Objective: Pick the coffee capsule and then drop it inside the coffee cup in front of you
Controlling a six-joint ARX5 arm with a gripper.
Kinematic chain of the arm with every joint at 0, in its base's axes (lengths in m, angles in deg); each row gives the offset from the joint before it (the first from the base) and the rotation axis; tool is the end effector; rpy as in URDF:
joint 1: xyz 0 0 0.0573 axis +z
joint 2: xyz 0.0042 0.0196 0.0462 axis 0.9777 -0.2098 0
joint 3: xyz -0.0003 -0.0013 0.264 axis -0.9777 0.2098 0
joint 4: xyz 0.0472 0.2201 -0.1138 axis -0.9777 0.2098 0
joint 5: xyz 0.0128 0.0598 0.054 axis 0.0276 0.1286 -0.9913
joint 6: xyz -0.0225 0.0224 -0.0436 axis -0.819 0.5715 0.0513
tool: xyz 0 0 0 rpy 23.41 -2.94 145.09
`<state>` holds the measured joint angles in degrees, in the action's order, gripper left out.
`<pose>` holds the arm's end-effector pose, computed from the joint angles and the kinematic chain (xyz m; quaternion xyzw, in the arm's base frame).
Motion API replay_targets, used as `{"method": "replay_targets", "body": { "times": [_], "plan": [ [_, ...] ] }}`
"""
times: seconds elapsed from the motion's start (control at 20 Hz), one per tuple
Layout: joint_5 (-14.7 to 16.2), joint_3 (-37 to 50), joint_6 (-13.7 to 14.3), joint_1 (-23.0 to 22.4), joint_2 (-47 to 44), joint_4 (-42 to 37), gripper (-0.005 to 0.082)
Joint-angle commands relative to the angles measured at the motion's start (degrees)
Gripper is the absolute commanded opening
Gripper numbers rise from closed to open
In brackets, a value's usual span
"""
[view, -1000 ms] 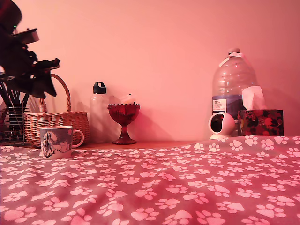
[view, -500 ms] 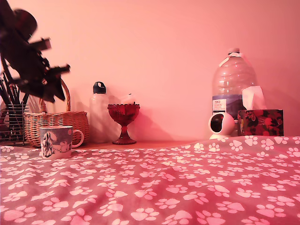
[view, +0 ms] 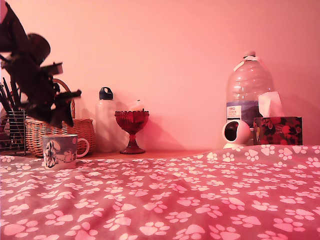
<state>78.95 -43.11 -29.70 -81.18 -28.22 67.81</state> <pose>0.4569 -0.0322 0.2162 -0.0237 0.3838 -0.1244 0.9147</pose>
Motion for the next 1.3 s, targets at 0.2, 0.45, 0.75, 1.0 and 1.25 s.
{"method": "replay_targets", "body": {
  "times": [0.2, 0.45, 0.75, 1.0, 1.25],
  "plan": [
    [-0.4, -0.7, 1.3, -0.1, -2.1, -2.0, 0.0150],
    [-0.4, -0.7, 1.3, -0.2, -2.1, -1.9, 0.0150],
    [-0.4, -0.7, 1.3, -0.2, -2.1, -1.6, 0.0150],
    [-0.4, -0.7, 1.3, -0.1, -2.1, -1.7, 0.0150],
    [-0.4, -0.7, 1.4, 0.0, -2.1, -2.1, 0.0201]
  ]
}}
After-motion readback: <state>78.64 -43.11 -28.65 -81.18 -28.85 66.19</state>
